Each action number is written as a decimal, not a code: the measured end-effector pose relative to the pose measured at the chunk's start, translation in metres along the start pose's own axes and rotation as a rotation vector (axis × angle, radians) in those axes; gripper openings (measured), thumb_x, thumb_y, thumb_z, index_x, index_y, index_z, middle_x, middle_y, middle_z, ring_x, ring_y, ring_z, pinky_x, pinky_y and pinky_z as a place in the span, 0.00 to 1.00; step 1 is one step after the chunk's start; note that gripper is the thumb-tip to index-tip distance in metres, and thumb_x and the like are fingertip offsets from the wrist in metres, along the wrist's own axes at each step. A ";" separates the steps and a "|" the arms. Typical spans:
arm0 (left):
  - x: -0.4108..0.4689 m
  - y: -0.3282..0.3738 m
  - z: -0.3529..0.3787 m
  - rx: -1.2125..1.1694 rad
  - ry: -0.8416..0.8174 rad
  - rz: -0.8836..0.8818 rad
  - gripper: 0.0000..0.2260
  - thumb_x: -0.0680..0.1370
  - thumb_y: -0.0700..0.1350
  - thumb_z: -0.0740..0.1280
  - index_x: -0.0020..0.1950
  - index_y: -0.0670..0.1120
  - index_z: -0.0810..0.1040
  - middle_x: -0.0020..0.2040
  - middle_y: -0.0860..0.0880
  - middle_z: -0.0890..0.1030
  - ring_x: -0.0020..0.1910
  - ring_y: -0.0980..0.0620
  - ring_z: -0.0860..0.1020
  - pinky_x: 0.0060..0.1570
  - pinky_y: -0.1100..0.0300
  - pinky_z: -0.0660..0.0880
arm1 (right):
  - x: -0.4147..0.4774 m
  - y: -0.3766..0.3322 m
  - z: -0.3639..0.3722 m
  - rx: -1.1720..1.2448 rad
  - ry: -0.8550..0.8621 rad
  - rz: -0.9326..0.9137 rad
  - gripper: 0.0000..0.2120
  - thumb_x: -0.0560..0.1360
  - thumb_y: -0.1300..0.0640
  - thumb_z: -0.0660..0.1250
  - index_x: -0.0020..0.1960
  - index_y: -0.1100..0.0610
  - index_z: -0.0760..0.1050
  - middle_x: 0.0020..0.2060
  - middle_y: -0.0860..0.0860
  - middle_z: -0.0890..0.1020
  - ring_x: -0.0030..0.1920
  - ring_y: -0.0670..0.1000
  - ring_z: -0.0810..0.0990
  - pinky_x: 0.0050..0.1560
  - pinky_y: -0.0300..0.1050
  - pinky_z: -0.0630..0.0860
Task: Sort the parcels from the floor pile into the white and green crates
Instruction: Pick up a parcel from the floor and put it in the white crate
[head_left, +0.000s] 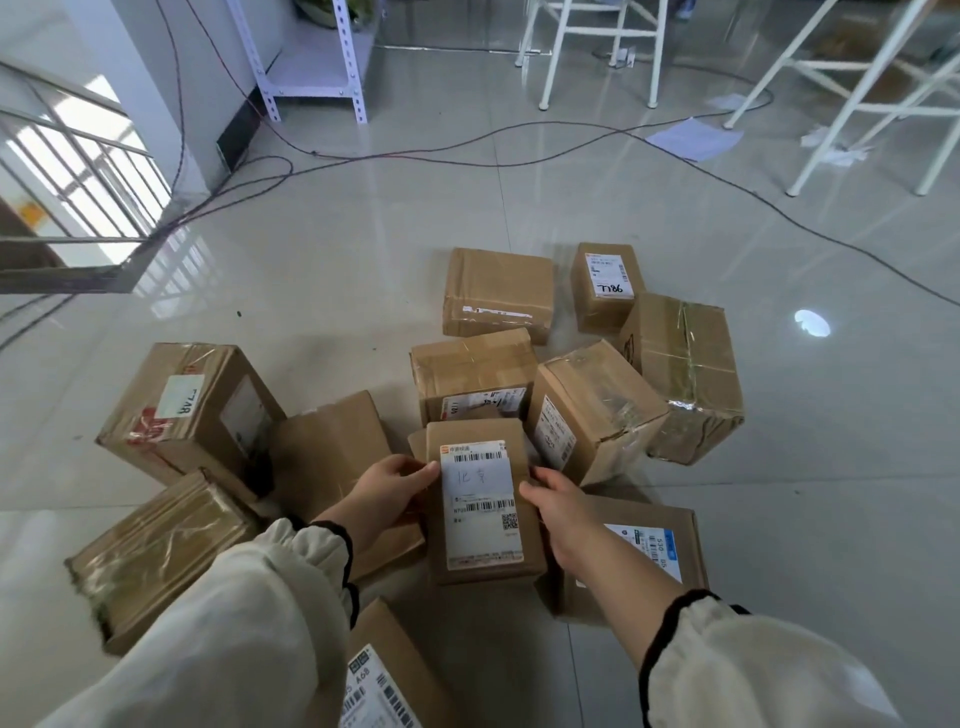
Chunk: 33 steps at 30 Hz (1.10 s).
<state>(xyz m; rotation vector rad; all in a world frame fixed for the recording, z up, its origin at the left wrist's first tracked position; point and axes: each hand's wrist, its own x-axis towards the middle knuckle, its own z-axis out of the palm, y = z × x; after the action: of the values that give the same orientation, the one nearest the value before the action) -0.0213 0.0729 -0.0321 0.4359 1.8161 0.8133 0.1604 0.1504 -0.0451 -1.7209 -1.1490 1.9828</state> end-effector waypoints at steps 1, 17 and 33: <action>0.000 0.000 0.000 0.002 0.000 0.000 0.11 0.76 0.52 0.68 0.54 0.47 0.74 0.50 0.46 0.80 0.49 0.48 0.80 0.45 0.57 0.79 | 0.000 0.000 -0.001 0.005 -0.005 -0.002 0.20 0.78 0.59 0.63 0.69 0.55 0.68 0.52 0.57 0.81 0.50 0.56 0.82 0.52 0.57 0.79; -0.001 -0.004 -0.010 -0.073 -0.006 -0.015 0.18 0.74 0.55 0.68 0.61 0.48 0.73 0.53 0.46 0.80 0.52 0.46 0.79 0.47 0.50 0.79 | 0.008 0.007 -0.019 -0.043 0.011 -0.072 0.25 0.75 0.54 0.67 0.71 0.51 0.67 0.62 0.53 0.77 0.60 0.54 0.76 0.59 0.53 0.74; -0.054 0.031 -0.030 -0.108 -0.111 -0.166 0.18 0.73 0.47 0.71 0.63 0.52 0.75 0.50 0.45 0.83 0.48 0.42 0.82 0.48 0.46 0.79 | -0.041 -0.033 -0.007 0.054 -0.145 0.114 0.07 0.79 0.52 0.62 0.49 0.51 0.79 0.43 0.49 0.83 0.45 0.52 0.78 0.45 0.46 0.72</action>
<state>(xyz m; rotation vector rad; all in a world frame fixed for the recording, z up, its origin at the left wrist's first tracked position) -0.0303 0.0508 0.0321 0.2515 1.6723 0.7528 0.1682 0.1477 0.0071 -1.6739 -1.0522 2.2177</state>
